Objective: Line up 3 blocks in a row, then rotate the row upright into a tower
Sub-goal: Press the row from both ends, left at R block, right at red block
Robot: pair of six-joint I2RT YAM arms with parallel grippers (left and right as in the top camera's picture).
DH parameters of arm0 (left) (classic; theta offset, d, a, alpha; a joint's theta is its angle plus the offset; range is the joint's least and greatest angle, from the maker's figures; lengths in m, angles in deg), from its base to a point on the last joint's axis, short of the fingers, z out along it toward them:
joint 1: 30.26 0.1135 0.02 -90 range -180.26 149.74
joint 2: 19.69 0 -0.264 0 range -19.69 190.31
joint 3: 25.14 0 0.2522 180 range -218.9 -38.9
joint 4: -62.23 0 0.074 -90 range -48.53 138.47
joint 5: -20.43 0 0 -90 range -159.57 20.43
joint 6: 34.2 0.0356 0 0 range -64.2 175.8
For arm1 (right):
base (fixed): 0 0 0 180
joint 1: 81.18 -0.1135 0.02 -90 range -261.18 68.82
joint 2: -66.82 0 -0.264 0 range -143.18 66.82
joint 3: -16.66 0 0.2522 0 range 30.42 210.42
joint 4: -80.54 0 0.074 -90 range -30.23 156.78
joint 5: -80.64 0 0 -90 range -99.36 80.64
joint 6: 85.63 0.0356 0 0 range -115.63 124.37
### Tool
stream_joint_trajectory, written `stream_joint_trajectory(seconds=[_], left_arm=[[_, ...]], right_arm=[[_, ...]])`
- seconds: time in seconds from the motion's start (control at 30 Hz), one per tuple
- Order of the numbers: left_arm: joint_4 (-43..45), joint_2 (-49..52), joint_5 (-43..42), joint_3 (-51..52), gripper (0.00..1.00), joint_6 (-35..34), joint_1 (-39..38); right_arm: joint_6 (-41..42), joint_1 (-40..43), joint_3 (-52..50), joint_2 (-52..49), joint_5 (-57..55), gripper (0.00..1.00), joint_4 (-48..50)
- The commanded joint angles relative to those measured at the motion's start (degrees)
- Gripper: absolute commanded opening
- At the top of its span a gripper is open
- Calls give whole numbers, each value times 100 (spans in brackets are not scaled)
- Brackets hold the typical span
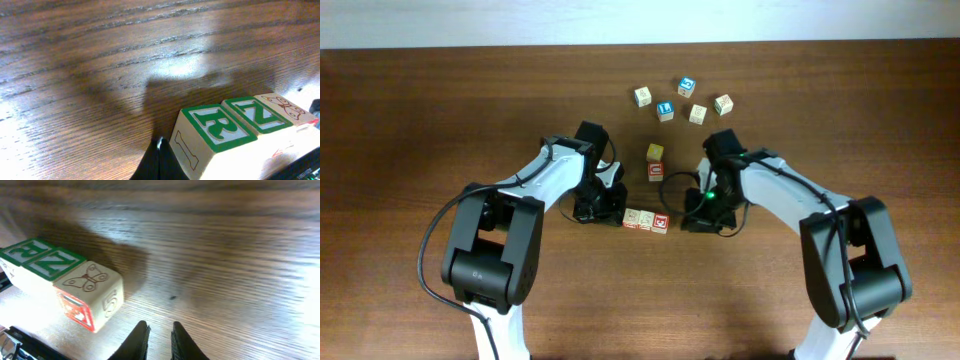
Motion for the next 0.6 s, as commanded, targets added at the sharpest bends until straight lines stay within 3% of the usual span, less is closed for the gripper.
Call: stream_joint_trajectory(seconds=[0.0, 0.07, 0.2, 0.27, 0.37, 0.57], left_arm=[[50, 127, 474, -26, 0, -7, 74], [11, 127, 562, -44, 0, 74, 186], [35, 127, 562, -52, 0, 1086, 345], [114, 127, 535, -52, 0, 1552, 348], [120, 127, 90, -52, 0, 1550, 343], [101, 127, -481, -52, 0, 1532, 343]], right_arm=[[-361, 256, 96, -28, 72, 15, -37], [-533, 407, 177, -24, 87, 13, -157], [-1051, 501, 284, -17, 511, 17, -321], [-925, 474, 275, -20, 525, 8, -341], [-273, 354, 92, -20, 525, 5, 90], [118, -68, -13, -20, 564, 4, 479]])
